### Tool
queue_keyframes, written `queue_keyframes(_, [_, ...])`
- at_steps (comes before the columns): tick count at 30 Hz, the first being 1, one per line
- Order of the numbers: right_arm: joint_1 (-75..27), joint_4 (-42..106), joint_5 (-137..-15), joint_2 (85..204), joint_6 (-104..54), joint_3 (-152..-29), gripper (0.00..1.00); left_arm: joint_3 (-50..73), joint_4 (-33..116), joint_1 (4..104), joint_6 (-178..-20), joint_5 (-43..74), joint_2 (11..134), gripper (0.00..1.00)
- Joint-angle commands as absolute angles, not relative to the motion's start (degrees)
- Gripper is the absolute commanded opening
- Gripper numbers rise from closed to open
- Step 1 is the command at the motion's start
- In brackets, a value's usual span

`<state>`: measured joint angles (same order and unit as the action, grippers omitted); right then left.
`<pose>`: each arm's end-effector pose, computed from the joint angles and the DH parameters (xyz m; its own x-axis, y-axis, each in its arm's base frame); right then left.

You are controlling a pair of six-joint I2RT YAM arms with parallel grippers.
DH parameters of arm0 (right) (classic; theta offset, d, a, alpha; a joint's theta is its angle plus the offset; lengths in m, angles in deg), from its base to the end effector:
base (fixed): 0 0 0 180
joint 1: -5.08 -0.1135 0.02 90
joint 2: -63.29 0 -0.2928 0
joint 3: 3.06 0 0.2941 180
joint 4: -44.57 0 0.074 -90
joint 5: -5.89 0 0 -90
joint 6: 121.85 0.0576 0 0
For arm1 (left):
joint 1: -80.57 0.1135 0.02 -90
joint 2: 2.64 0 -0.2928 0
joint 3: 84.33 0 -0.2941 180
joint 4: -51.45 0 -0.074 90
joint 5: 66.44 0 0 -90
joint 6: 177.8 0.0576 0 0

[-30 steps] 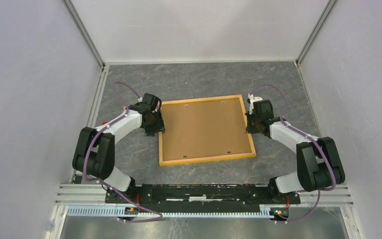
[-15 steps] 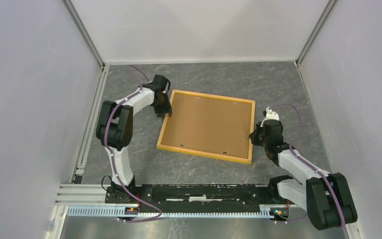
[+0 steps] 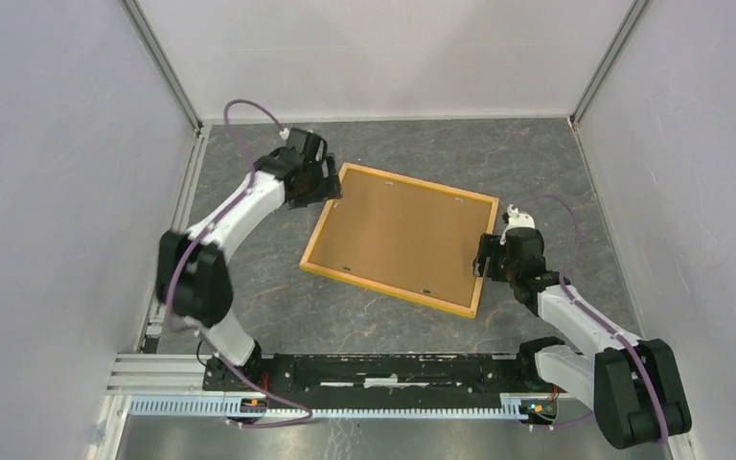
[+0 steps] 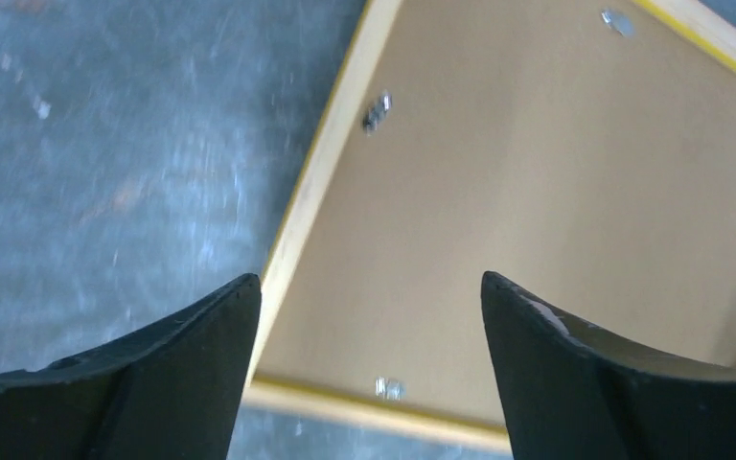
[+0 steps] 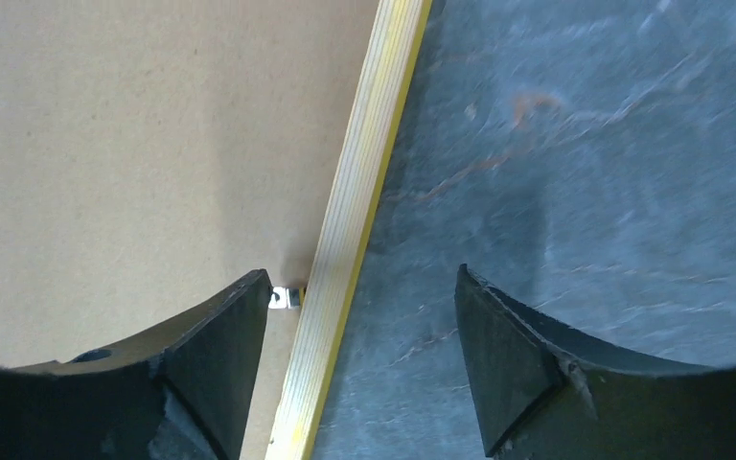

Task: Put the photo into the frame

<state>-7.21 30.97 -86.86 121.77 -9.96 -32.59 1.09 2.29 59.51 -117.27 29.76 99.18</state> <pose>0.2167 0.0444 0.1318 -0.6795 0.2331 -0.6957 0.0811 0.9662 0.2446 0.4169 -0.1539 0.2537 -0.8250 -0.2064 -0.5260 -0.1199 0.9737 -0.1939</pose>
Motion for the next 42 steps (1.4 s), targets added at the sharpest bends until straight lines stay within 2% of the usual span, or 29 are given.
queue_keyframes(1, [-7.49,25.20,-94.88,124.39,-17.54,-41.95,0.81,12.55,1.18,58.54,-116.09,29.89,82.05,0.94])
queue_keyframes(3, [-7.48,26.16,-95.18,126.21,-18.79,-44.97,0.90,18.78,0.22,58.52,-117.37,27.36,75.21,0.97])
queue_keyframes(6, [-7.40,28.40,-93.22,131.33,-21.11,-50.61,0.98,26.59,-1.14,58.38,-121.78,23.86,67.03,0.97])
queue_keyframes(10, [-7.47,31.42,-88.48,140.64,-21.54,-60.22,0.98,34.86,-1.42,56.58,-129.23,17.89,58.24,1.00])
queue_keyframes(13, [-7.42,32.36,-84.29,148.79,-21.72,-67.19,0.98,37.44,-1.23,50.66,-134.57,19.27,55.37,1.00])
queue_keyframes(16, [-7.40,32.36,-78.50,158.01,-23.79,-75.84,0.98,40.57,1.72,45.22,-141.27,18.49,55.54,1.00])
queue_keyframes(20, [-7.47,28.01,-76.77,168.45,-26.91,-87.64,0.98,45.36,9.26,40.86,-149.02,16.92,58.11,1.00])
queue_keyframes(27, [-6.77,23.08,-78.42,180.24,-32.48,-101.90,0.98,47.44,22.94,40.05,-154.06,14.75,67.36,0.99])
queue_keyframes(32, [-5.75,22.59,-75.86,182.90,-29.28,-101.59,0.98,44.83,27.15,40.65,-153.81,16.68,75.19,0.99])
queue_keyframes(42, [-5.23,26.74,-73.46,179.17,-22.50,-87.24,0.94,40.62,28.47,47.95,-146.84,14.28,84.70,1.00])
